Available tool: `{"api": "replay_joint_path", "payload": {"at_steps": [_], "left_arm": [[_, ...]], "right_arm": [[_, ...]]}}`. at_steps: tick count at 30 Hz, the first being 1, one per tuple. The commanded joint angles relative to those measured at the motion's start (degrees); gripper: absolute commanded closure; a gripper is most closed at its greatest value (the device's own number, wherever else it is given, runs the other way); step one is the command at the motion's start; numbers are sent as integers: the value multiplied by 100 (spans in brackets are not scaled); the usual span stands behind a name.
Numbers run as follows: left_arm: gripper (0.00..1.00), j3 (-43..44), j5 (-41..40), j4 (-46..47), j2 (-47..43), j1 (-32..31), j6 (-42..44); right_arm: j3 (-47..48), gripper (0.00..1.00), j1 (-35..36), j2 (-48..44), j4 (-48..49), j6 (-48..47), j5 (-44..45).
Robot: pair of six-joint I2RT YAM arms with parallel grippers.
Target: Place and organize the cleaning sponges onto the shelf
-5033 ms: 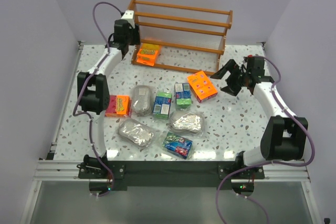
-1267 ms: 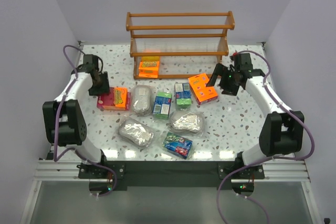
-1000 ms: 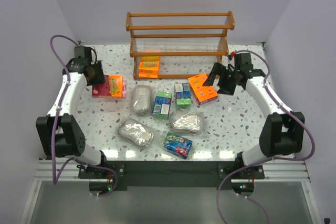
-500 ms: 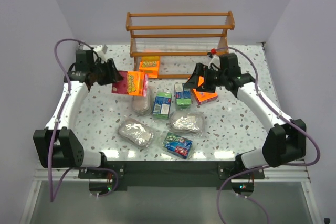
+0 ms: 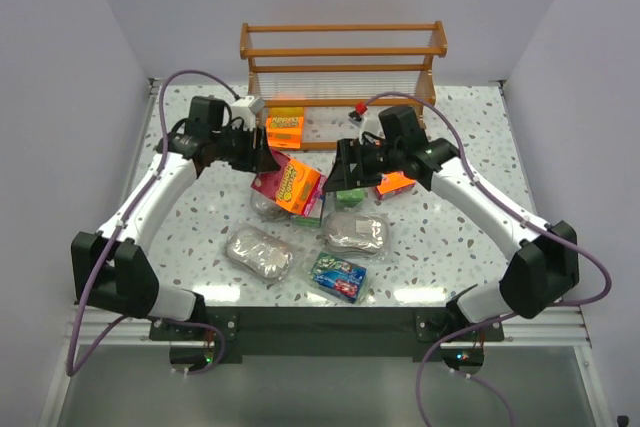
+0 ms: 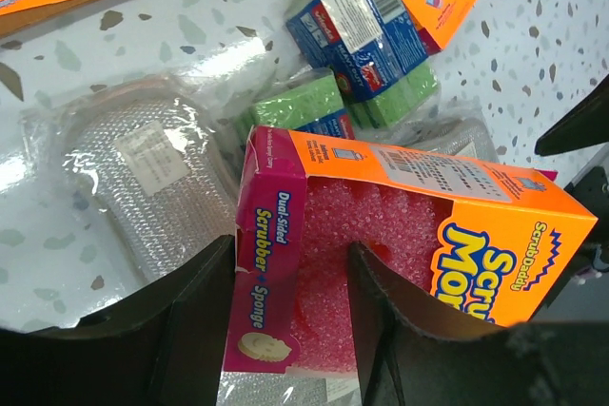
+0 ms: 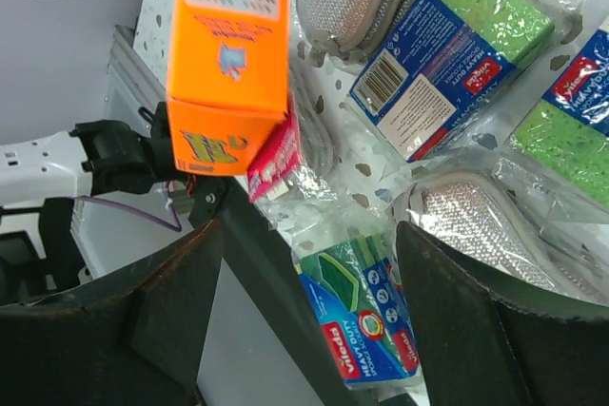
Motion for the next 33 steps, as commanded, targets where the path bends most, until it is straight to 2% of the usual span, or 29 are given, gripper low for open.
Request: {"api": "replay_joint_path", "payload": {"at_steps": [1,4,8,12,21,23,25,30,33], "left_arm": [[100,249,-242,-242,51,-183,354],[100,178,-329,-119,7,-183,188],[100,143,-584,-13,15,-183,-233],[100,29,-655,171,-20,-183,-533],[100,-85,-568,312,-29,-192,-753],[100,-138,-515,339,-29,-201,-788],[100,-182,-462,365,-46,-209,-832],[100,-428,-84,663,-116,-209,-1227],[100,-568,74,874,-151,-227,-1482]], "right_arm": [[403,26,26,-29,-777,-583,-141],[264,29,52,-12,-646,-347,-115],[-184,44,272,-152,127,374,270],[-563,45,500,-319,1075,1050,605],[-897,50,703,-416,2034,1824,1607],[-862,55,703,-329,2027,1886,1817],[-775,67,703,-197,1886,1948,1915],[-757,69,703,-117,1904,2045,2012],[-757,67,703,-109,1912,2054,1986]]}}
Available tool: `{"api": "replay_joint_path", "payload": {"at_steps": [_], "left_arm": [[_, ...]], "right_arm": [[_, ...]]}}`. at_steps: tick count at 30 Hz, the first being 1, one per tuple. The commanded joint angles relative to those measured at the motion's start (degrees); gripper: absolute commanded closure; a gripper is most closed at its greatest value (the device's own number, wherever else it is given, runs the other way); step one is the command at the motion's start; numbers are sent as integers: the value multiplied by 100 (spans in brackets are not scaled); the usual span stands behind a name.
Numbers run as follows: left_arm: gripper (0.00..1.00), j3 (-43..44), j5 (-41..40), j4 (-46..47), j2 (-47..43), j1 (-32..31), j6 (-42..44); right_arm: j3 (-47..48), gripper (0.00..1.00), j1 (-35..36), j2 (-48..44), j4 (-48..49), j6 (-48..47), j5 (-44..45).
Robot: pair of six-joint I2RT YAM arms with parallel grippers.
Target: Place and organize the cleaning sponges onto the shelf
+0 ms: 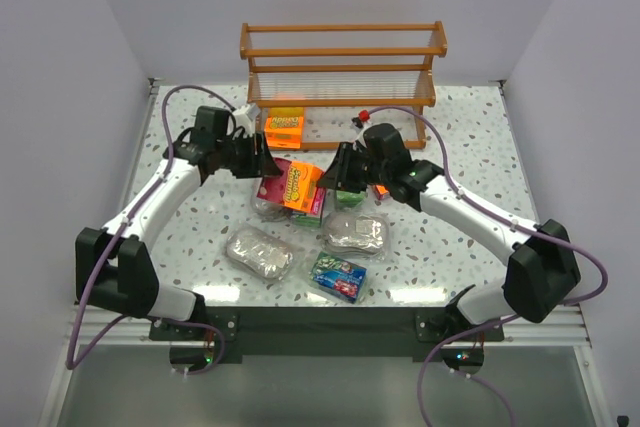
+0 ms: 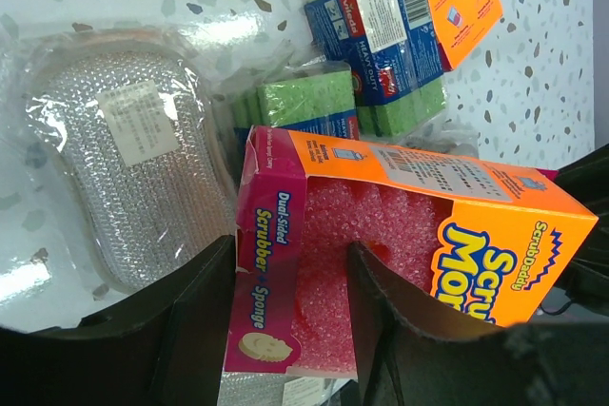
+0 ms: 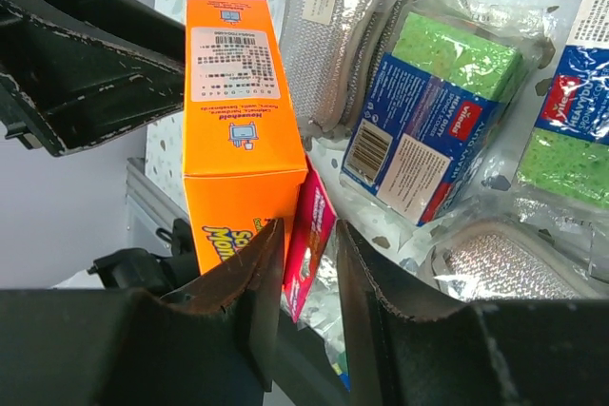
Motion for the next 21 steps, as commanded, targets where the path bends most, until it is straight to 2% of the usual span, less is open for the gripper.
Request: {"api": "replay_joint_path", "payload": {"at_steps": [1,3,5,10,11,12,14,15,17,18,21], "left_arm": [[100,-129,394,538,-191,-24,-447],[100,-208,464,661,-208,-32,-570],[100,-261,490,696,-226,-32,-649],[100,-235,377,671,-279,-32,-711],[96,-226,333,653,-279,-32,-711],[79,-209,289,600,-288,-32,-711],[64,-103,-18,486,-288,-24,-702],[48,-60,-150,373,-288,-6,-702],[35,63,-388,197,-270,55,-658],[24,107,-441,126,-253,177,-641],[13,266,-617,-68,-305,572,-570]], "right_arm": [[120,67,10,25,232,111,167],[102,67,10,16,214,119,158],[76,74,10,-2,231,137,184],[85,100,10,-142,-32,128,360],[93,100,10,-177,-145,128,413],[93,100,1,-212,-199,137,474],[111,100,1,-353,-400,128,710],[102,100,-7,-405,-462,146,782],[94,100,-51,-581,-585,251,896],[67,100,-78,-643,-603,295,957],[-12,100,-253,-906,-665,532,993]]}}
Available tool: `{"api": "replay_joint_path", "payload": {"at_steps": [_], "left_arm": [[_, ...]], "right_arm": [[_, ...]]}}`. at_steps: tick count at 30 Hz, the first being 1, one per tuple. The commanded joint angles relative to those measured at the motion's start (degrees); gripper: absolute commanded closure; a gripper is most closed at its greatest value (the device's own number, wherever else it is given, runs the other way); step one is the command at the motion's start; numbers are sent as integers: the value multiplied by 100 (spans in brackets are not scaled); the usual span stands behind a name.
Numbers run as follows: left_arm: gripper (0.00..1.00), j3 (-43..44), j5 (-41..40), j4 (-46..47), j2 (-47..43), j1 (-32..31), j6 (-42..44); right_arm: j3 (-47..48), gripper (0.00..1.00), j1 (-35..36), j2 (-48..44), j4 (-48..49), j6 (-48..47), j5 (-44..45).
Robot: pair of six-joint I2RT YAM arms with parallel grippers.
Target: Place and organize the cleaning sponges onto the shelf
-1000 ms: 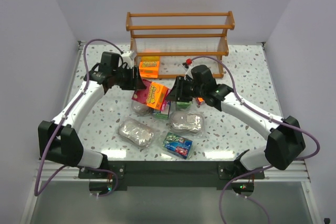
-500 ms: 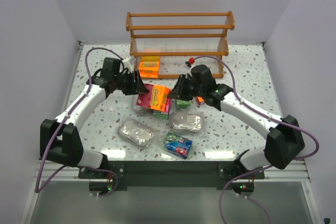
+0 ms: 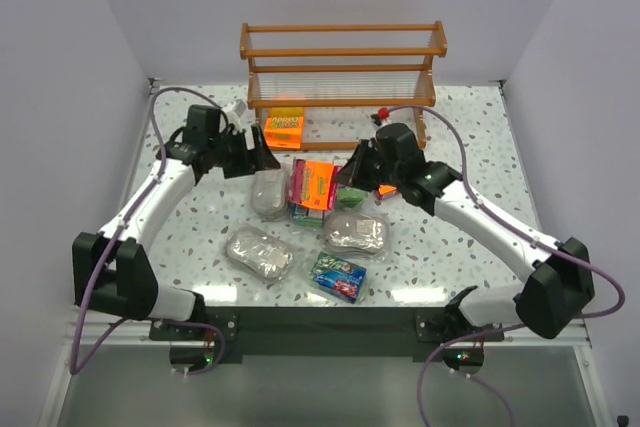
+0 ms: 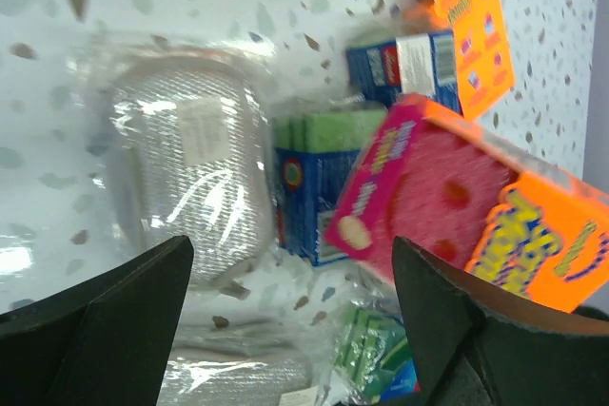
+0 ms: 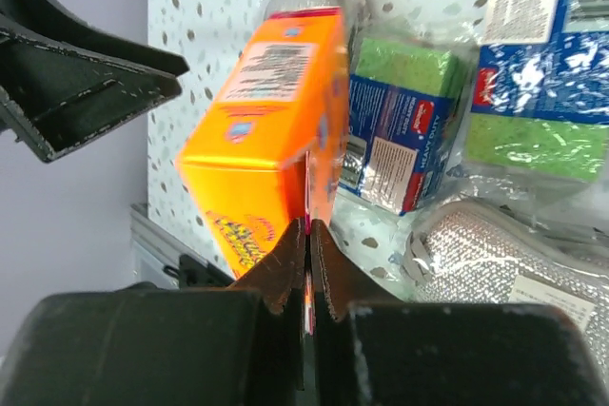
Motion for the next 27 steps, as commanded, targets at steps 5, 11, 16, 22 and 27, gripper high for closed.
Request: {"api": "replay_joint_path", "payload": {"at_steps": [5,11,16,22,27], "left_arm": [[5,579,-375,-234,-437,1080,140],[4,677,-392,-288,-446,1142,185],[3,483,-287,-208,-420,1142,167],[3,430,-217,-147,-429,1133,185],[3,351,-164,-103,-420,1133,193]], "right_arm": [[-404,100,-857,-958,191,890,-31],[-1020,100,-1692,-1487,737,1480,-287],[-1354,100,-2175,-1760,1265,1841,-173],[-1846,100,-2747,-1857,2073,2543,30],[-2004,100,-2967,-1655,2452,2562,276]]}}
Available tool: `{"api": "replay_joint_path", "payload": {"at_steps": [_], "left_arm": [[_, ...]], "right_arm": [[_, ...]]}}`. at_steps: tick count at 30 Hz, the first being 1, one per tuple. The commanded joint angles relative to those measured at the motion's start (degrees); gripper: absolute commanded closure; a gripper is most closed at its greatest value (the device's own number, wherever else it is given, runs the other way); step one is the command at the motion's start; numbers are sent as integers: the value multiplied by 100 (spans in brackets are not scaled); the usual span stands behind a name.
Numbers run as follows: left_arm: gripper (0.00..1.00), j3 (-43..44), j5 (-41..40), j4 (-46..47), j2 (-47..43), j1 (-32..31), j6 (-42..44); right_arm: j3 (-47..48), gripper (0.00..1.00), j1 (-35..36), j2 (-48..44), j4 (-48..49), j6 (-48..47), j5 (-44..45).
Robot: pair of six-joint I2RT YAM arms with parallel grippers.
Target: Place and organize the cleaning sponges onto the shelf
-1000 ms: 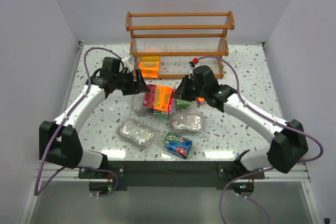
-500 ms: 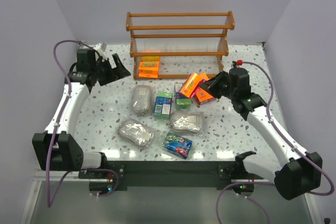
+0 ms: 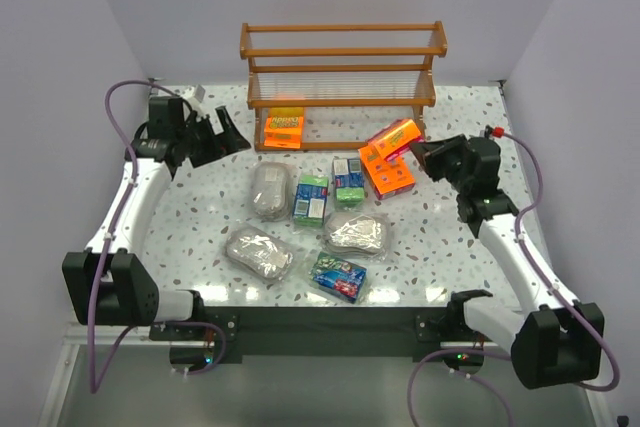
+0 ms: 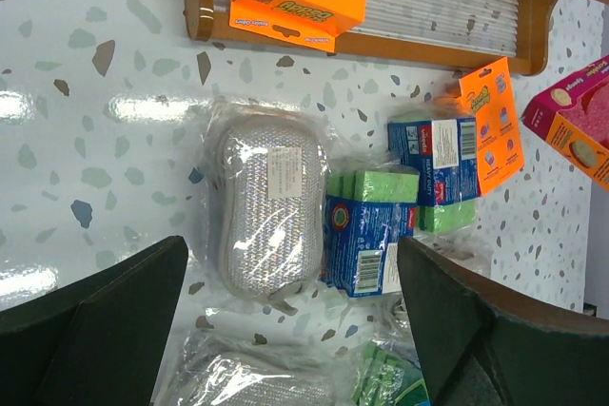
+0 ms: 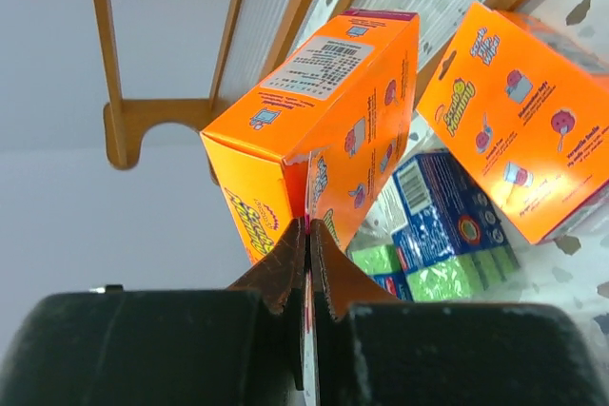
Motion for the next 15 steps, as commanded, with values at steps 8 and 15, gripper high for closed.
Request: {"api": "replay_joint_path", "payload": {"at_steps": [8,15], "left_arm": [[3,-220,248,195,-116,-6,146],[3,-282,274,195,-125,-6,181]], "right_arm": [[-539,100,-504,663,2304,1009,230],[-732,100,-522,1129,2823,1212,344]]}}
